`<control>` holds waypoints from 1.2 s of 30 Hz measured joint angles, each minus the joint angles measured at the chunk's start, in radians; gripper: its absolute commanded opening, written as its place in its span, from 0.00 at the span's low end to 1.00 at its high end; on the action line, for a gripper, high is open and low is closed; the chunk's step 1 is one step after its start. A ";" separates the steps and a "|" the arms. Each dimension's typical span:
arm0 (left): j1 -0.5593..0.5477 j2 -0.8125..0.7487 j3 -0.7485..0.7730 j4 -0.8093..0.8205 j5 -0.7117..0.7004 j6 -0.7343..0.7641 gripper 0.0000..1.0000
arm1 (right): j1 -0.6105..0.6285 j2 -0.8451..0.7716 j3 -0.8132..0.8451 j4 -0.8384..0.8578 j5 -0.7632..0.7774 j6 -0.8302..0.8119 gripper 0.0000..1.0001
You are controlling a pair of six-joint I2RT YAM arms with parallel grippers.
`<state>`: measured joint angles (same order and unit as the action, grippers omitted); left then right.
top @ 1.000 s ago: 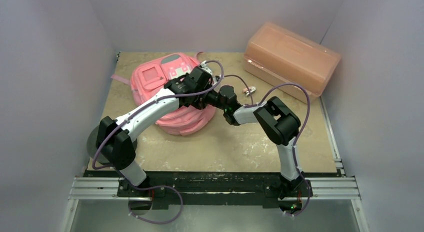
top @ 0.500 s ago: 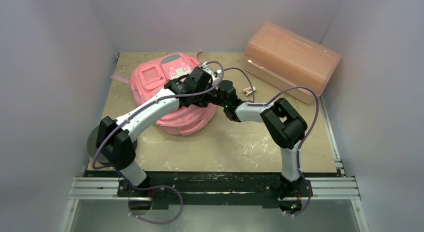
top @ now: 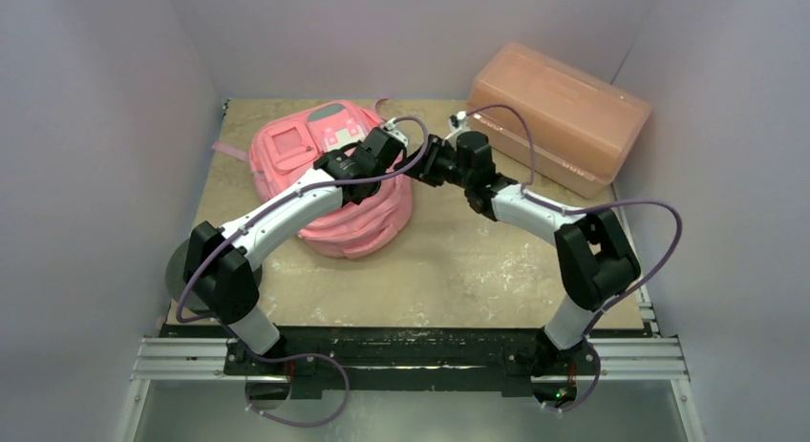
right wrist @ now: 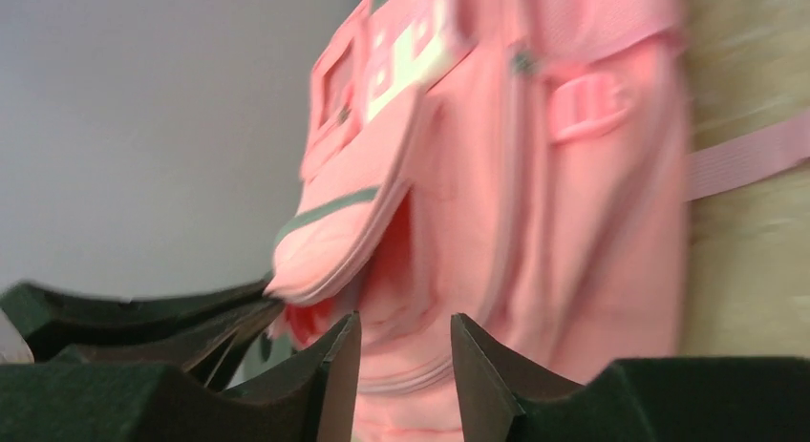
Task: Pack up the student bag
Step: Place the stationery in the student bag, then pick up the stationery from the center of the board.
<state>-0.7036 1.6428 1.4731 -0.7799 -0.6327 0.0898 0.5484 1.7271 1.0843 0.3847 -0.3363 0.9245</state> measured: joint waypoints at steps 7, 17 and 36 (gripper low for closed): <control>0.000 0.000 0.000 0.000 0.001 0.000 0.00 | -0.173 -0.029 0.088 -0.324 0.208 -0.114 0.63; 0.000 0.000 0.000 -0.001 0.005 0.000 0.00 | -0.201 0.098 0.214 -0.679 0.582 -0.047 0.90; 0.000 0.001 0.000 -0.007 0.021 -0.001 0.00 | -0.269 0.336 0.478 -0.815 0.661 0.067 0.91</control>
<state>-0.7036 1.6436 1.4731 -0.7872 -0.6121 0.0891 0.2794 2.0636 1.5627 -0.4301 0.3248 0.9916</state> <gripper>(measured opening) 0.029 0.932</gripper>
